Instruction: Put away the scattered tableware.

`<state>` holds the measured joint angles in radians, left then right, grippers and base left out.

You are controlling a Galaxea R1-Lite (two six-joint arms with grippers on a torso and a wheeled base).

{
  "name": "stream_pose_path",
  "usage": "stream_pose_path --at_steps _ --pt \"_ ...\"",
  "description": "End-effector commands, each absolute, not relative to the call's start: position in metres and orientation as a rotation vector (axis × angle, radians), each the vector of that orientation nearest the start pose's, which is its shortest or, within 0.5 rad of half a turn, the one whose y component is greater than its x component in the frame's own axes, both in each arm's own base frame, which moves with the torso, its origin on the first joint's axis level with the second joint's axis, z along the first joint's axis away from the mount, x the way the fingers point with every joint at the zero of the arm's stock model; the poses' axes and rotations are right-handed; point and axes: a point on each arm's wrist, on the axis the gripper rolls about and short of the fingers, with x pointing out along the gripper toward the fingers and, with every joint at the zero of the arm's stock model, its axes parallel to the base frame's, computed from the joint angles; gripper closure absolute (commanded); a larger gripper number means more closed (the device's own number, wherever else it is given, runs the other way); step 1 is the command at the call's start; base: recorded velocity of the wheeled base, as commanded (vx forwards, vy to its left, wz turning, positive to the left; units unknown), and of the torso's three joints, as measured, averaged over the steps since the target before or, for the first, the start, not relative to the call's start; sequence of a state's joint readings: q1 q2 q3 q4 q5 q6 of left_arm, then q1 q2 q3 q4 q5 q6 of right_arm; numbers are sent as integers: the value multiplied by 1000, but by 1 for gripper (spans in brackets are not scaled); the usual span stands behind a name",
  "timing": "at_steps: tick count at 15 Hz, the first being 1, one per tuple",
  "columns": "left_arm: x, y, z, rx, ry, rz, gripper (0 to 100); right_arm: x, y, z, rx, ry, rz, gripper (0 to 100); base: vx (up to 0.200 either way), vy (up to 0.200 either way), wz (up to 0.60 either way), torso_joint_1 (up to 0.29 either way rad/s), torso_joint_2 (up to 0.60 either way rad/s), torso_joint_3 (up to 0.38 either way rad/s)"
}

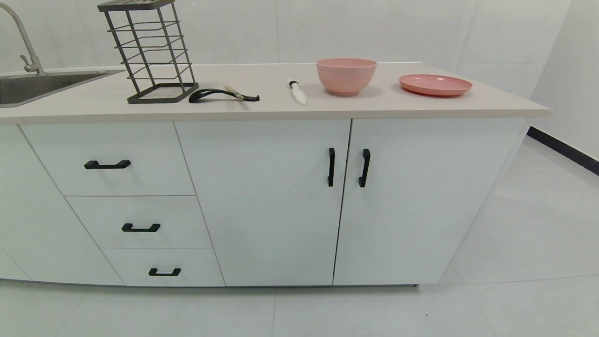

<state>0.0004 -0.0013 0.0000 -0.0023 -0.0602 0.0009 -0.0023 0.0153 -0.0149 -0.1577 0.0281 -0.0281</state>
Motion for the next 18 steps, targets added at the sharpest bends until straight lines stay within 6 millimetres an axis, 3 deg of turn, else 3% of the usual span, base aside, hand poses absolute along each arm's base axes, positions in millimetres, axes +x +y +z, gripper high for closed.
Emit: stream_pose_path --at_steps 1,2,4,7,9,12,18 --pt "-23 -1 76 2 -3 -60 0 -35 2 126 -55 -259 71 0 0 0 0 0 0 0" --pt "-23 -1 76 5 -3 -60 0 -40 5 142 -73 -285 147 0 0 0 0 0 0 0" --pt "-23 -1 76 2 -3 -61 0 -25 8 182 -99 -222 265 0 0 0 0 0 0 0" --pt "-23 -1 76 3 -3 -61 0 21 10 210 -136 -63 436 0 0 0 0 0 0 0" --pt "-23 -1 76 3 -3 -60 0 53 16 205 -146 53 600 0 0 0 0 0 0 0" --pt "-23 -1 76 2 -3 -61 0 84 44 188 -152 208 875 0 0 0 0 0 0 0" --pt "-23 -1 76 2 -3 -60 0 162 90 157 -169 357 993 0 0 0 0 0 0 0"
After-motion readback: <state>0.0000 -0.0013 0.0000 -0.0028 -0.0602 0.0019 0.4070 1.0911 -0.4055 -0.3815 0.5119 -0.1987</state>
